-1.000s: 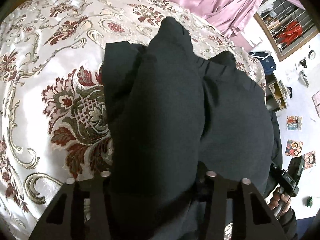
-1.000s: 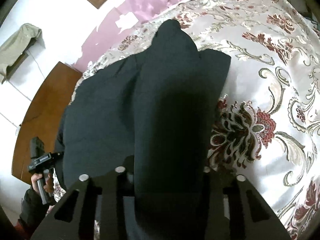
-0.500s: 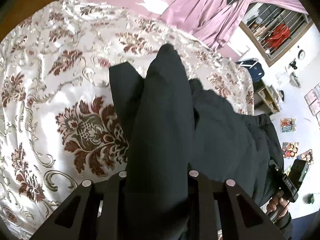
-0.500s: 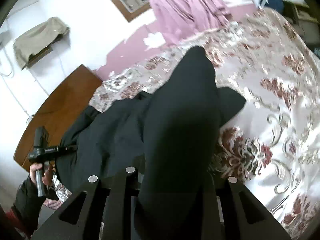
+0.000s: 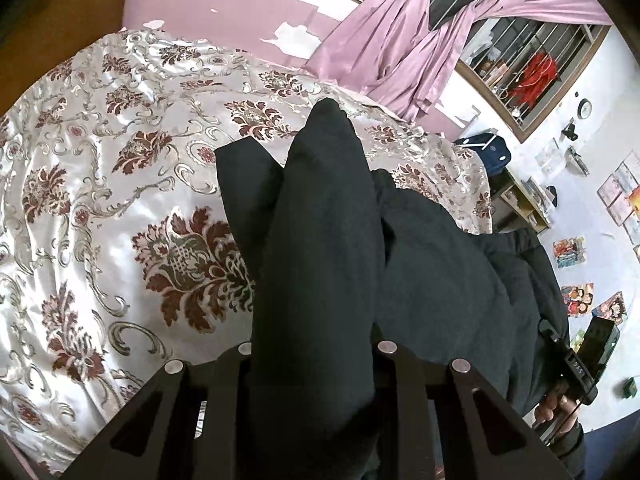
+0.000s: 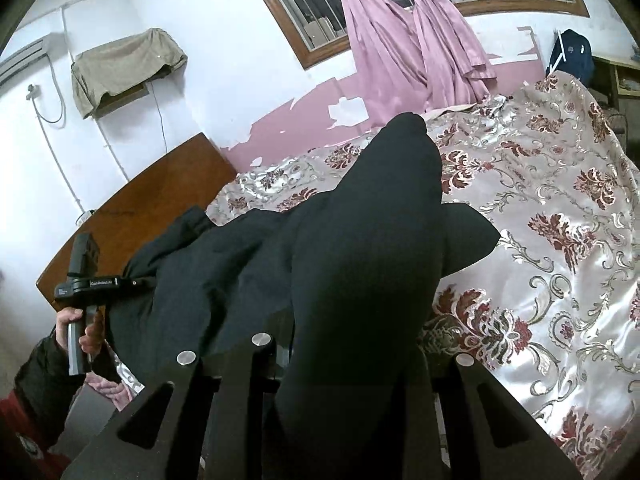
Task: Fold large clothes
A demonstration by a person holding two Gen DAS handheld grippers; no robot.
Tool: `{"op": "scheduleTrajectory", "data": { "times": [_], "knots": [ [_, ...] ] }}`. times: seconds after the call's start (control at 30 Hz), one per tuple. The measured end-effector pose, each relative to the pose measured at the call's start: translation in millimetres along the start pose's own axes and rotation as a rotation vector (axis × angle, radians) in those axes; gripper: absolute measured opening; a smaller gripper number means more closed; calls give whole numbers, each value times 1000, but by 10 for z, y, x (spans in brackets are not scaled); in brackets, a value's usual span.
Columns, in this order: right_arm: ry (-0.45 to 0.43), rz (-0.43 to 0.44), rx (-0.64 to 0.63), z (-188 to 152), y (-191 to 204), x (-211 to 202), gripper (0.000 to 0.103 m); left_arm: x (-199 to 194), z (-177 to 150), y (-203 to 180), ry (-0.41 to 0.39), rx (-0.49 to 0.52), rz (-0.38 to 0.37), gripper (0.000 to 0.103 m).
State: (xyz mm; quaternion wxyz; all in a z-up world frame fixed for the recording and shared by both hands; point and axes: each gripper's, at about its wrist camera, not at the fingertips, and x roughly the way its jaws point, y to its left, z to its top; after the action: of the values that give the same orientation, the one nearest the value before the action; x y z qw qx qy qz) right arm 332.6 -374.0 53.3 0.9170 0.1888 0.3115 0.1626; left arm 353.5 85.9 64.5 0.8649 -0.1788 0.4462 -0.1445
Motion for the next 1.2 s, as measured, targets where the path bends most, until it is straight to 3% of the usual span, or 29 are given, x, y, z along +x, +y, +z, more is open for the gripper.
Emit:
{"op": "scheduleTrajectory", "data": {
  "times": [0.17,0.33,0.5,0.73,0.8,0.87,0.97,1.2],
  "knots": [
    [0,-59,-41,-193,-76,4,19,334,-255,127,1,-46,-53,22],
    [39,-133,-33,-354,-256,212,19,807,-446,290,28,-65,2,23],
    [77,-230,45,-521,-536,469,24,955,-498,409,24,-107,19,28],
    [84,-277,127,-598,-656,626,42,987,-470,304,56,-79,113,44],
    [95,-288,125,-625,-651,645,50,979,-489,327,60,-111,152,58],
    [101,-316,111,-660,-620,642,62,922,-512,345,28,-130,183,80],
    [90,-363,69,-699,-528,606,80,795,-519,333,-37,-144,199,89],
    [27,-414,12,-599,-343,448,92,470,-514,55,-179,-30,247,93]
  ]
}}
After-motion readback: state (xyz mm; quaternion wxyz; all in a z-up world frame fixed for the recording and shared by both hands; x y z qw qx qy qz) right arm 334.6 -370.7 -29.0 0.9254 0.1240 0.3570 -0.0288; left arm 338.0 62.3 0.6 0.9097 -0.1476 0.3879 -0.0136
